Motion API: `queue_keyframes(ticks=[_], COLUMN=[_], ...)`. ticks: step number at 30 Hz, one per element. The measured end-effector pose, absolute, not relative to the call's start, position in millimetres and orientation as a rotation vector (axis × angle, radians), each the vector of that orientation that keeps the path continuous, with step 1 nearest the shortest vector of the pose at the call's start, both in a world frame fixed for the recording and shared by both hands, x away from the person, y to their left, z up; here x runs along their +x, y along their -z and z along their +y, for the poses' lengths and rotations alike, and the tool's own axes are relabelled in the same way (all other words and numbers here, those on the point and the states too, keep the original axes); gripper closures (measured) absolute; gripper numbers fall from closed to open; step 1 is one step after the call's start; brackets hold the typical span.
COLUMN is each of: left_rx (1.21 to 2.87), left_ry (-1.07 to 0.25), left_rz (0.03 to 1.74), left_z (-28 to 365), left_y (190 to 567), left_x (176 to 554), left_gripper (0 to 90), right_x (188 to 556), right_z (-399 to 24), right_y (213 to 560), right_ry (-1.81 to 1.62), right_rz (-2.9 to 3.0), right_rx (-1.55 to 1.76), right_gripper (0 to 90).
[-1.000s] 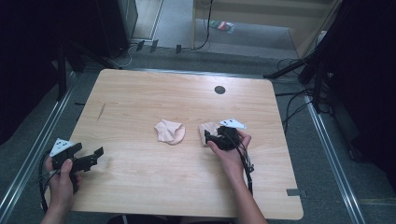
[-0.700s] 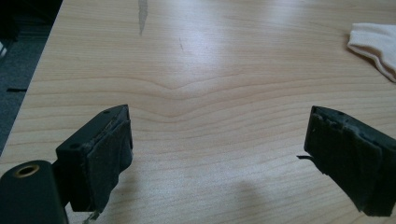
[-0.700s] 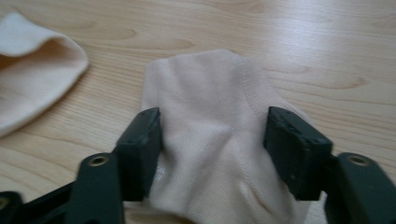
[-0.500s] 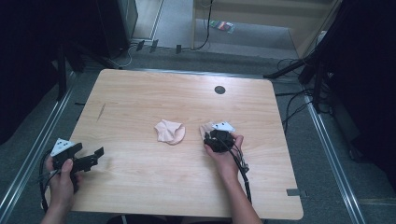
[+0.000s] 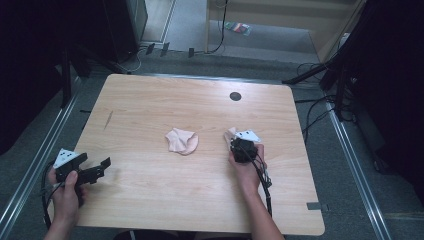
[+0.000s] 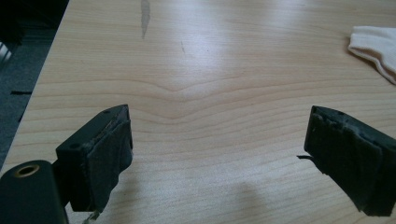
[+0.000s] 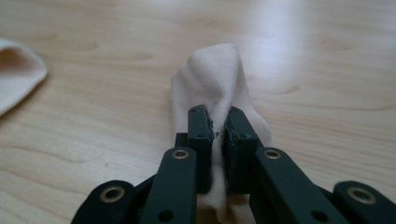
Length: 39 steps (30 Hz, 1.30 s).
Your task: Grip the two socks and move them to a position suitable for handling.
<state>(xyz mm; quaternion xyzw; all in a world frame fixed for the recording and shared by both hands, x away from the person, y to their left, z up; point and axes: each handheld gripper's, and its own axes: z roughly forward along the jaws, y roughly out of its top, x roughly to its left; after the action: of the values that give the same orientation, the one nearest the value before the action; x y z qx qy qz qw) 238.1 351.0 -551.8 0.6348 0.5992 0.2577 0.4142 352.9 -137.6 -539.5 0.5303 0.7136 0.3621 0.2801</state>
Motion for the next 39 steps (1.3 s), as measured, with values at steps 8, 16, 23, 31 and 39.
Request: queue_keyframes(ticks=[8,16,23,31,39], left_rx=[1.606,1.630,1.614,1.631,1.613], left_ry=[-0.683,-0.736,-0.801,-0.763,-0.686], left_rz=[1.495,1.489,1.456,1.383,1.305], left_z=[349,344,329,289,245], left_y=[551,549,538,521,506], left_x=[237,234,227,224,229], left_gripper=[8.4,8.4,8.4,8.4,8.3], right_x=[327,293,273,254,246], right_z=[-157,-155,-144,-132,-120], right_y=[501,478,469,463,464], right_ry=[-1.109,-1.221,-1.241,-1.286,-1.303], right_rz=[1.865,1.813,1.833,1.846,1.886], right_rx=[1.406,1.364,1.330,1.329,1.310], right_gripper=[83.5,83.5,83.5,83.4,83.4])
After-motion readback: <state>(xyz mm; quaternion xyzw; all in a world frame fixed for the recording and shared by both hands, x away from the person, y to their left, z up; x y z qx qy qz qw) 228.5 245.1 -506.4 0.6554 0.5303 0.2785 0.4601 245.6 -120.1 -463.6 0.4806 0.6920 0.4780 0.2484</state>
